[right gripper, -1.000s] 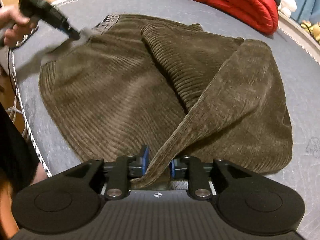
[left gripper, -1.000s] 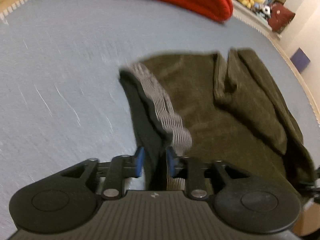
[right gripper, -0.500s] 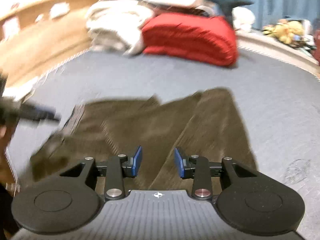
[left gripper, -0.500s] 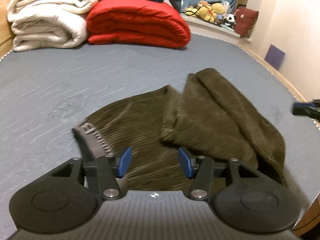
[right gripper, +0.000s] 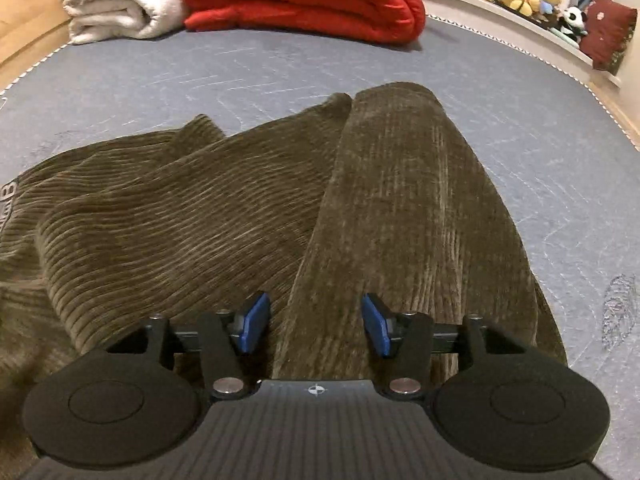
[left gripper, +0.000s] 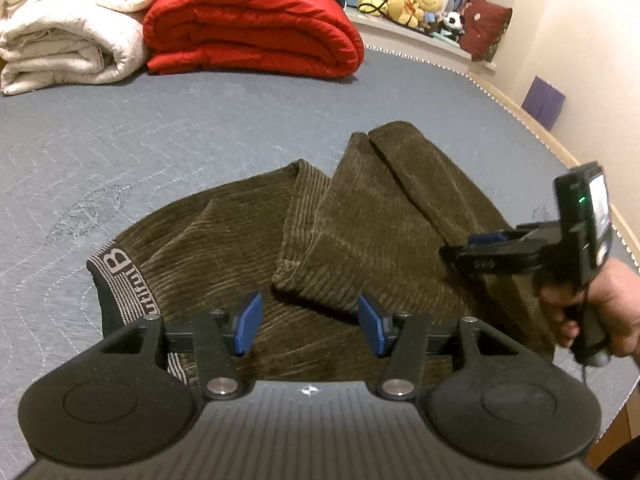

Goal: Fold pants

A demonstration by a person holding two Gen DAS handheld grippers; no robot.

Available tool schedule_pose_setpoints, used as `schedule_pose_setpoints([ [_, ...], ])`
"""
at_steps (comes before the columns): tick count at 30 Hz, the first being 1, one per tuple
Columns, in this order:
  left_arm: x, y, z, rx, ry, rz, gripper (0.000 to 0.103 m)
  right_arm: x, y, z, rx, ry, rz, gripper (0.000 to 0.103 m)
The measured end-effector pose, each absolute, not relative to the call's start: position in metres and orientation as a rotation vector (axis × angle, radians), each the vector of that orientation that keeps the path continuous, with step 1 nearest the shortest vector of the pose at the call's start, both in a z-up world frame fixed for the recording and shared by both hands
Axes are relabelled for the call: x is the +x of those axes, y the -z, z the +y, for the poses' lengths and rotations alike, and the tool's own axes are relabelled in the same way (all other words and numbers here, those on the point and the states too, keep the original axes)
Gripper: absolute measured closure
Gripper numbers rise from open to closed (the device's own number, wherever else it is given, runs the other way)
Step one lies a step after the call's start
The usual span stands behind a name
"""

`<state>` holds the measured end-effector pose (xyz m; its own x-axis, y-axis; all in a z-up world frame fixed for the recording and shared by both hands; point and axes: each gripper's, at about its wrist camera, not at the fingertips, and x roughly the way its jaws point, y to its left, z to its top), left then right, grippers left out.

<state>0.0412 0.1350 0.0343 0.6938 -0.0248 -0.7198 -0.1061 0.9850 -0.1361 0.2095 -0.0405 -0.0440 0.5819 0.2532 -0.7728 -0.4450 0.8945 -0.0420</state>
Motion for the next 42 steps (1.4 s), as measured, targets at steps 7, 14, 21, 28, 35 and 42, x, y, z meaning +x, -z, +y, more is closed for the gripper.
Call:
schedule_pose_setpoints([
  [7,0.042,-0.03,0.141,-0.202,-0.051,0.797,0.044,0.196,0.014,-0.092,-0.24,-0.397,0.825,0.096],
  [14,0.046,-0.024,0.137,-0.216,-0.027,0.799,0.044,0.136,-0.033,-0.236,-0.174,-0.427,0.775,0.103],
  [21,0.054,-0.023,0.118,-0.209,0.01,0.804,0.043,0.077,0.002,-0.357,-0.104,-0.302,0.9,0.099],
  [28,0.056,-0.017,0.101,-0.175,0.023,0.811,0.041,0.109,0.0,-0.3,-0.083,-0.324,0.77,0.078],
  [35,0.054,-0.004,0.119,-0.169,-0.015,0.841,0.041,0.171,0.006,-0.201,-0.153,-0.325,0.689,0.042],
  [42,0.047,-0.009,0.142,-0.193,-0.044,0.84,0.041,0.215,0.052,-0.144,-0.345,-0.235,0.781,0.06],
])
